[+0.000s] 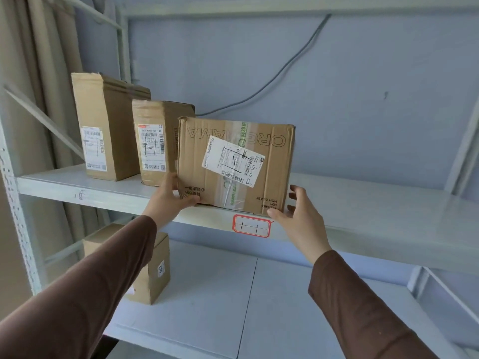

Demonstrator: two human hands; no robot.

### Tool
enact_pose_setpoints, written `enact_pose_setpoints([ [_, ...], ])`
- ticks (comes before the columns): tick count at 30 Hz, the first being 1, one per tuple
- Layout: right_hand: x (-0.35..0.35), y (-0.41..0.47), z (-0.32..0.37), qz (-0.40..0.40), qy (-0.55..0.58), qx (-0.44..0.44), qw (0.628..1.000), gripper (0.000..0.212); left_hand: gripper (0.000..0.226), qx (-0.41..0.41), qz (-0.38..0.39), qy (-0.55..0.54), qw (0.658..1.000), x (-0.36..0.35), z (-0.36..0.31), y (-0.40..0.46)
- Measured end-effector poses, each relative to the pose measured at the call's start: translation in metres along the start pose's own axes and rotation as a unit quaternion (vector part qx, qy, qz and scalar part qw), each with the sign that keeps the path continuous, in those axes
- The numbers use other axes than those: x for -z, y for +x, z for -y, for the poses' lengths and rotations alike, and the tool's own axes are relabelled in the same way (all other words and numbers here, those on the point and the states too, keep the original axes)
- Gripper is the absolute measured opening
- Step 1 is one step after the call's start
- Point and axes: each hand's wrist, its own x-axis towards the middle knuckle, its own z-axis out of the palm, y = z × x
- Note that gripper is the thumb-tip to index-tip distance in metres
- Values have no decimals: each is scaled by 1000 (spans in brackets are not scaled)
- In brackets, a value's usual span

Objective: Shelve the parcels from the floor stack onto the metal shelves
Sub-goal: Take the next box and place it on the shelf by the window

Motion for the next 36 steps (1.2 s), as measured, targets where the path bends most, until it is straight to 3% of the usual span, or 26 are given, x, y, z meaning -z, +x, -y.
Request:
enact_pose_setpoints([
  [4, 7, 8, 4, 17, 10, 4, 1000, 104, 95, -21, -6, -12, 1000, 5, -5, 4],
  [9, 6, 14, 13, 36, 19, 13, 999, 109, 113, -24, 18, -40, 999, 9, -16, 11],
  [18, -9, 38, 9, 48, -3, 9, 999, 96, 105, -24, -8, 36, 999, -10, -11, 35],
  [26, -13, 80, 11, 82, -50, -37, 995, 91, 97, 20, 18, 89, 996, -30, -17, 68],
  [36, -17, 90, 11, 84, -58, -62, 993, 88, 90, 38, 22, 71, 997, -39, -18, 79],
])
